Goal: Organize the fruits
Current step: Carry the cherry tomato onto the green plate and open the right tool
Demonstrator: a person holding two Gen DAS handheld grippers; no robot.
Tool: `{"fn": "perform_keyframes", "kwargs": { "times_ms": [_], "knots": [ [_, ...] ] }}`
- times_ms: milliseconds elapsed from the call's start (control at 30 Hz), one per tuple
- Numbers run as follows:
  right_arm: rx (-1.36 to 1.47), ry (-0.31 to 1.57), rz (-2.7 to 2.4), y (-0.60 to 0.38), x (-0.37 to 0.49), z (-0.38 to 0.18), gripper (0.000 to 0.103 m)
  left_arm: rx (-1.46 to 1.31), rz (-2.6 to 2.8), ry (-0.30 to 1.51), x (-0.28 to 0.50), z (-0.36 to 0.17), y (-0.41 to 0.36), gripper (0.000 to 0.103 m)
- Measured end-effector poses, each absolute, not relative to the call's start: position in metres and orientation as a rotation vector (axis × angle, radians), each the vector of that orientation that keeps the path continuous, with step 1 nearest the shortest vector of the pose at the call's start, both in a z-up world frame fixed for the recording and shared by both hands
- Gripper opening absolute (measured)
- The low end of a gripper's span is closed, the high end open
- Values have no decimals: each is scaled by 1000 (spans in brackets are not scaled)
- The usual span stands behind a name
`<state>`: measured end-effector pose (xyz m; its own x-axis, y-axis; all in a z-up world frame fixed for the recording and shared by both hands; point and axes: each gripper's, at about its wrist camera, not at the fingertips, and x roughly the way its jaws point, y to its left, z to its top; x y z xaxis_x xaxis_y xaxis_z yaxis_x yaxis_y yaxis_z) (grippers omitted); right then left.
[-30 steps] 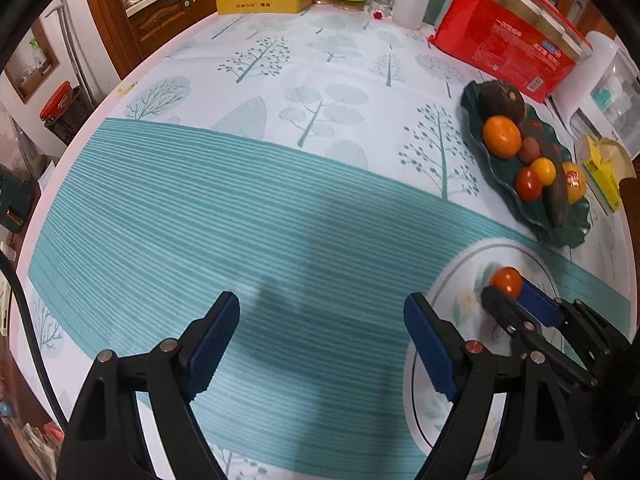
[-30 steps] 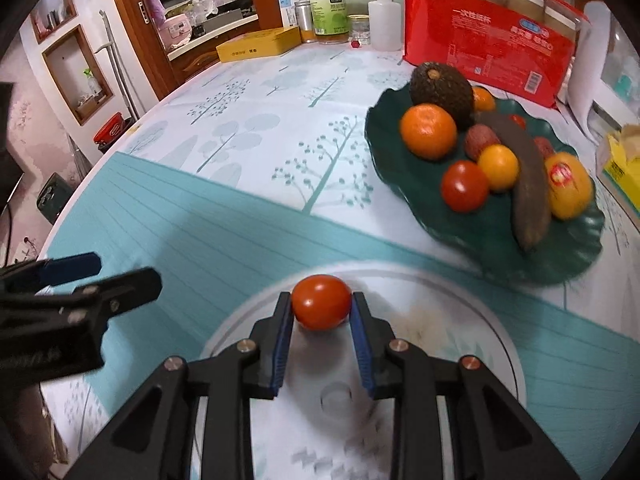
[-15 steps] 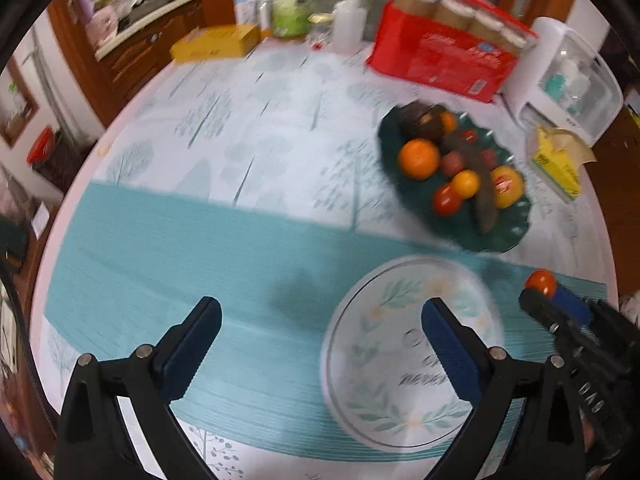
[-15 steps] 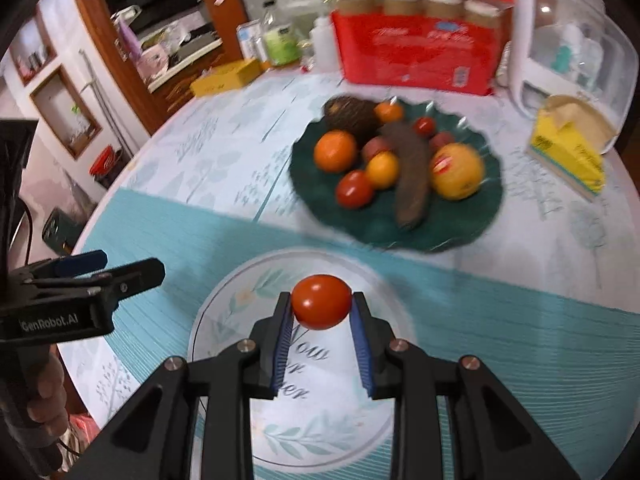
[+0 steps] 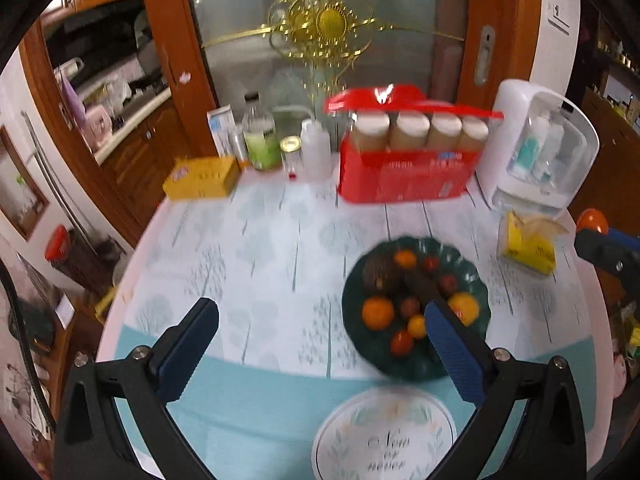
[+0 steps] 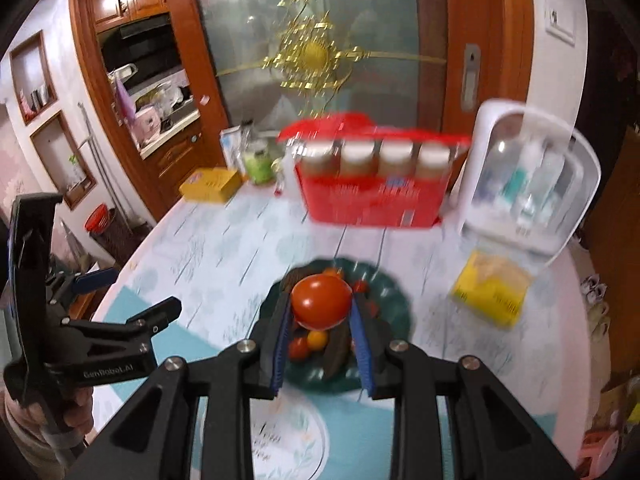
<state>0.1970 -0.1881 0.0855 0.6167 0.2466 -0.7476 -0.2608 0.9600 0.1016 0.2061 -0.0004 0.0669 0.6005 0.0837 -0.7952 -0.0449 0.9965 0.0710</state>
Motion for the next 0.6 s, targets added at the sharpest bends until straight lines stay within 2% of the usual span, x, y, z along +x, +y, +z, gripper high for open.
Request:
{"fn": "perform_keyframes", "kwargs": {
  "times_ms": [200,600],
  "knots": [
    [38,922,255,-195,248,59,29,58,45,961,241,53,-16,102],
    [55,1148,237,-189,305,-85,29,23,0,1152,294,-72,-19,102]
  ]
}}
